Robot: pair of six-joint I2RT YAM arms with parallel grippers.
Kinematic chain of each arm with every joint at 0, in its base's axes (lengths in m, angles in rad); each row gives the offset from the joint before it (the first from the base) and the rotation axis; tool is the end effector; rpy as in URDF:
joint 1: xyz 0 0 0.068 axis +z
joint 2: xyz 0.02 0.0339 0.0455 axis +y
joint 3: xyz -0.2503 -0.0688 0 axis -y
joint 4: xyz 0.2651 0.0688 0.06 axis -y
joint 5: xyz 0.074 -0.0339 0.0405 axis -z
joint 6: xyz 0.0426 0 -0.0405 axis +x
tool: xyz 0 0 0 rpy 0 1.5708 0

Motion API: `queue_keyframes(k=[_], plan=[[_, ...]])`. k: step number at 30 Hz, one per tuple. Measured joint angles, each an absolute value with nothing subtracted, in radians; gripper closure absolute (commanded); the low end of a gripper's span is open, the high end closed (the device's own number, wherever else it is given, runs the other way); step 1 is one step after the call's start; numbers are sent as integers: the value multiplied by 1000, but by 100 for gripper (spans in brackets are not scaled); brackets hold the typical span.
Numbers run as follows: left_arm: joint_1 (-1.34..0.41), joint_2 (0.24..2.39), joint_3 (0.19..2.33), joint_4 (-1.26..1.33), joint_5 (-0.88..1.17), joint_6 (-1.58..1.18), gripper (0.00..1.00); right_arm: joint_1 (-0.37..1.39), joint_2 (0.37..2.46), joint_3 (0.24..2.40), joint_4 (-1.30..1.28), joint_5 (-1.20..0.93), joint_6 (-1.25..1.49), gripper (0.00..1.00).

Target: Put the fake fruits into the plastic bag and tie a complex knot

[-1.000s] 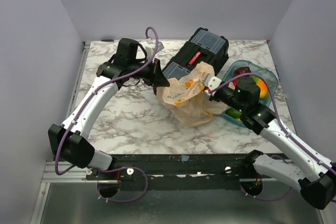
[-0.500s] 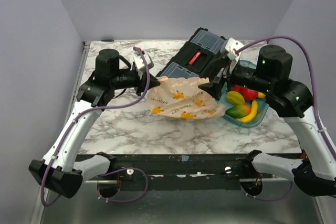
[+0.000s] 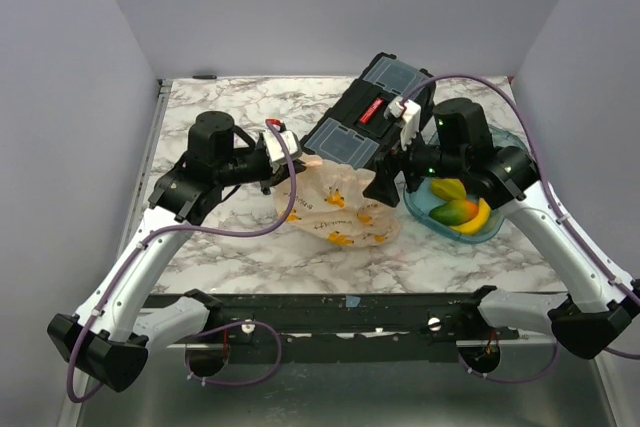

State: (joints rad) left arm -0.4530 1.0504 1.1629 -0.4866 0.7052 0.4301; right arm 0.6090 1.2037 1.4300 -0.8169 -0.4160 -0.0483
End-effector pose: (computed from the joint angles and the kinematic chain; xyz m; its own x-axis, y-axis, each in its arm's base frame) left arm 0.2139 -0.1348 0.3812 0.0665 0.3208 -0.9448 0.9330 0.3156 0.1728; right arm 0.2107 0.1679 0.4022 -0.4177 -0.3451 -0.8405 -0.8197 0.5422 0.1847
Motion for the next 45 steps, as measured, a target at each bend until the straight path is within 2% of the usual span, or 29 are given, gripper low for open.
queue_keyframes(k=[8,10,11,14,16,17,21,24,27,32,35,40,41,45], plan=[[-454,1018,1136,-471,695,425,100,609,1148,1280,-802,-368,-9,1],[-454,1017,1136,-468,691,422,100,609,1148,1238,-784,-366,10,7],[-454,1017,1136,-466,690,421,100,609,1149,1219,-778,-366,21,15],[-454,1017,1132,-458,687,417,100,609,1150,1174,-763,-363,47,54],[-454,1016,1129,-457,684,413,100,609,1150,1168,-756,-360,56,93],[-454,1015,1129,-457,681,411,100,607,1148,1169,-749,-358,57,99],[-437,997,1122,-461,669,410,100,572,1114,1186,-743,-341,55,99],[-373,975,1116,-482,670,411,100,480,1078,1235,-743,-324,24,99],[-263,963,1112,-505,730,410,100,342,1064,1319,-726,-396,-2,99],[-218,978,1147,-560,815,379,100,247,1104,1475,-701,-485,2,99],[-253,1044,1267,-570,843,249,100,231,1180,1608,-662,-485,20,100],[-269,1169,1414,-446,841,-42,100,223,1354,1773,-485,-428,-3,99],[-266,1202,1433,-424,823,-99,100,222,1391,1789,-459,-414,-18,95],[-233,1350,1467,-375,732,-238,100,221,1578,1909,-450,-356,-74,46]])
